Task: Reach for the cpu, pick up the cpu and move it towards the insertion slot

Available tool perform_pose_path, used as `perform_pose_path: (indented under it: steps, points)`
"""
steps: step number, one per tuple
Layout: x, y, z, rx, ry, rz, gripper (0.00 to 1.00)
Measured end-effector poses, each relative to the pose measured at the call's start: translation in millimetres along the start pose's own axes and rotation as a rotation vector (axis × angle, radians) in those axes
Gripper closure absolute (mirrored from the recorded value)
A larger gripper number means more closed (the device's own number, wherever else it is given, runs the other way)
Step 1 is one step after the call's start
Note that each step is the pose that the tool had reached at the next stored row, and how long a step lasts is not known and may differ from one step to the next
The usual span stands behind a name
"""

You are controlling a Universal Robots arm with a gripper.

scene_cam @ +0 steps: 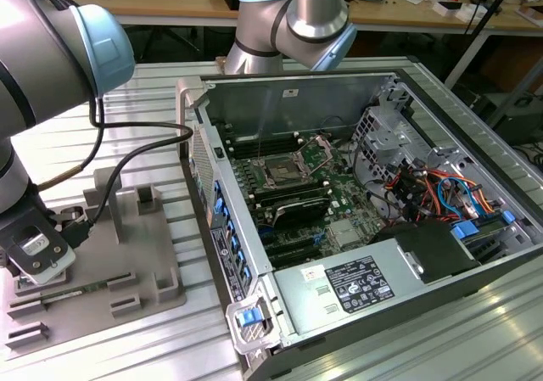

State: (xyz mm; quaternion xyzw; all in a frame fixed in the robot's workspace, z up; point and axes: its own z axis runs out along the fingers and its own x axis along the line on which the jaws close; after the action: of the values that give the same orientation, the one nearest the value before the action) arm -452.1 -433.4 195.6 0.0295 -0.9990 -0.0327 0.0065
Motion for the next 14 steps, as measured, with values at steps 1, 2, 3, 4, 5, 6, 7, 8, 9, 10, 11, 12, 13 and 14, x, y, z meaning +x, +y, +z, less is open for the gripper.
perform_pose_path:
  steps: [1, 2, 3, 4, 5, 6, 7, 8, 9, 10, 11, 12, 13, 14]
  points:
    - [0.0, 0.0, 0.0, -0.0001, -0.0001, 0.000, 0.45]
    - [0.0, 0.0, -0.2, 0.0000, 0.0000, 0.000, 0.45]
    - [0.0, 0.0, -0.2, -0.0001, -0.0001, 0.000, 0.45]
    - [0.0, 0.0, -0.3, 0.0000, 0.0000, 0.000, 0.45]
    - [0.0, 0.0, -0.4, 0.0000, 0.0000, 0.000, 0.45]
    - [0.0, 0.0, -0.5, 0.0000, 0.0000, 0.000, 0.45]
    - [0.0, 0.0, -0.5, 0.0000, -0.0001, 0.000, 0.45]
    - [0.0, 0.0, -0.5, 0.0000, -0.0001, 0.000, 0.45]
    - [0.0, 0.0, -0.6, -0.0001, -0.0001, 0.000, 0.45]
    - [0.0, 0.0, -0.6, 0.0000, -0.0001, 0.000, 0.45]
    - [0.0, 0.1, -0.7, 0.0000, 0.0000, 0.000, 0.45]
    - [0.0, 0.0, -0.7, 0.0000, 0.0000, 0.000, 0.45]
    - [0.0, 0.0, -0.8, 0.0000, 0.0000, 0.000, 0.45]
    - [0.0, 0.1, -0.9, 0.0000, 0.0000, 0.000, 0.45]
